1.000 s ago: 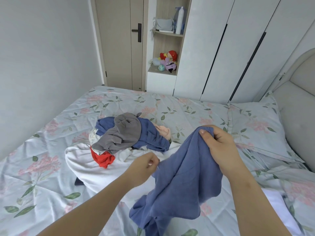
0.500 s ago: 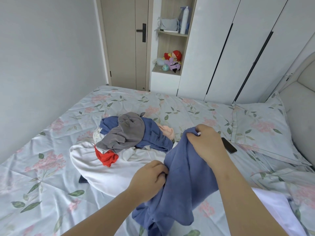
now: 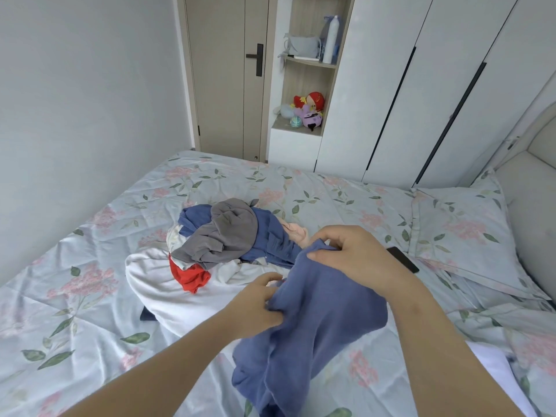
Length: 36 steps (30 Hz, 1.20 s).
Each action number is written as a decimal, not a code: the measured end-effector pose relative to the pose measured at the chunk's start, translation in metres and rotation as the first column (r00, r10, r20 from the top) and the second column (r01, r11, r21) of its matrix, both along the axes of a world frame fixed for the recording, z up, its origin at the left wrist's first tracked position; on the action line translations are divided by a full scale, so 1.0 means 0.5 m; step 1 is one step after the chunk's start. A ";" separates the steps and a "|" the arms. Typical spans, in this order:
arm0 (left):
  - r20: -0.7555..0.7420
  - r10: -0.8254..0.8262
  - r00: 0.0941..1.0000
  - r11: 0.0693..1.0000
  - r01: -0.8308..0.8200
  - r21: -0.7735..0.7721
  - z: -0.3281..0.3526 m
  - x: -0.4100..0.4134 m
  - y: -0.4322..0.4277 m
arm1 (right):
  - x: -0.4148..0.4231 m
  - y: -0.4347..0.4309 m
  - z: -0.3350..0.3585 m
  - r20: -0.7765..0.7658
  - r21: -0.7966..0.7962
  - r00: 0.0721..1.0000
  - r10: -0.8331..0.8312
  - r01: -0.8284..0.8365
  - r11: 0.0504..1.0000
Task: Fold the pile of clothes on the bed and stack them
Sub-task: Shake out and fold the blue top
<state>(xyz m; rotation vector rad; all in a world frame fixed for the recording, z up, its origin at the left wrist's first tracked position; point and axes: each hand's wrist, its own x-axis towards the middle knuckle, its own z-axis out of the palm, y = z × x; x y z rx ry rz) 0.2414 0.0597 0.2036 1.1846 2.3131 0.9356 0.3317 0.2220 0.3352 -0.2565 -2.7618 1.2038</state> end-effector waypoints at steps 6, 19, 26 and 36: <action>-0.156 -0.260 0.953 0.961 0.240 -0.136 0.049 -0.005 0.000 | 0.037 0.005 0.044 0.051 -0.093 0.981 0.187 -0.182 0.979; 0.026 0.077 0.997 0.986 -0.081 0.149 0.079 -0.053 -0.039 | 0.098 0.055 0.019 -0.167 -0.188 0.923 -0.346 0.315 0.930; -0.195 -0.022 0.981 0.997 0.007 -0.078 0.116 -0.114 -0.048 | 0.129 0.076 0.047 -0.325 -0.254 0.760 -0.563 0.503 0.826; 0.304 -0.036 0.952 0.990 -0.008 0.144 0.229 -0.142 -0.009 | 0.251 0.117 0.081 0.154 -0.290 0.952 -0.266 0.301 0.908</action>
